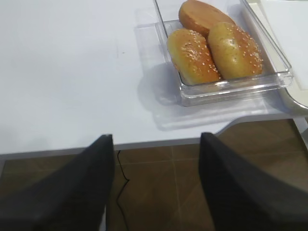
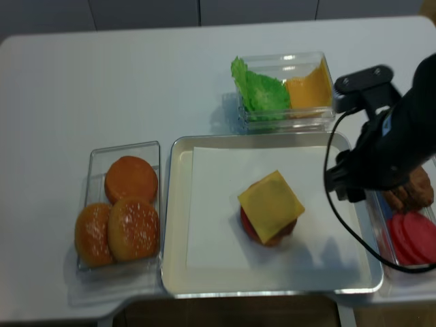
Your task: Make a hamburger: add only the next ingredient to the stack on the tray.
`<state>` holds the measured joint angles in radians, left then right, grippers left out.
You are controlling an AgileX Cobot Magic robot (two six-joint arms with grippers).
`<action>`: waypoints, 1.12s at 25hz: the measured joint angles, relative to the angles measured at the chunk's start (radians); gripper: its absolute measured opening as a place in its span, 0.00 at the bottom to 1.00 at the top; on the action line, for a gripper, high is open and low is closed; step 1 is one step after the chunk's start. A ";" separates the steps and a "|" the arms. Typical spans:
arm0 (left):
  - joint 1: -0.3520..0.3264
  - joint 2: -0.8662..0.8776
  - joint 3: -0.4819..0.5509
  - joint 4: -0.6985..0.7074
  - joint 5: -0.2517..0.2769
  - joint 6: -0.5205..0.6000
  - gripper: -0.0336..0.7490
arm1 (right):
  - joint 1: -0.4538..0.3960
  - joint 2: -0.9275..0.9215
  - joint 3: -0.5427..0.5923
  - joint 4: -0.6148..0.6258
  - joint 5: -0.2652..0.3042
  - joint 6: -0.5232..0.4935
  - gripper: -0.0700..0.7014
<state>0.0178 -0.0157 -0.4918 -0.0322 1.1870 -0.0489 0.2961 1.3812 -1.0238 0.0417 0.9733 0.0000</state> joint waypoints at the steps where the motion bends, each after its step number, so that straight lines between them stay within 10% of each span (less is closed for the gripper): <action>1: 0.000 0.000 0.000 0.000 0.000 0.000 0.58 | -0.030 -0.007 0.000 0.011 0.007 -0.010 0.60; 11: 0.000 0.000 0.000 0.000 0.000 0.000 0.58 | -0.322 -0.100 0.010 0.169 0.106 -0.144 0.60; 28: 0.000 0.000 0.000 0.000 0.000 0.000 0.58 | -0.335 -0.630 0.218 0.169 0.204 -0.130 0.59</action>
<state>0.0178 -0.0157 -0.4918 -0.0322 1.1870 -0.0489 -0.0385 0.7515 -0.8056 0.2110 1.1768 -0.1300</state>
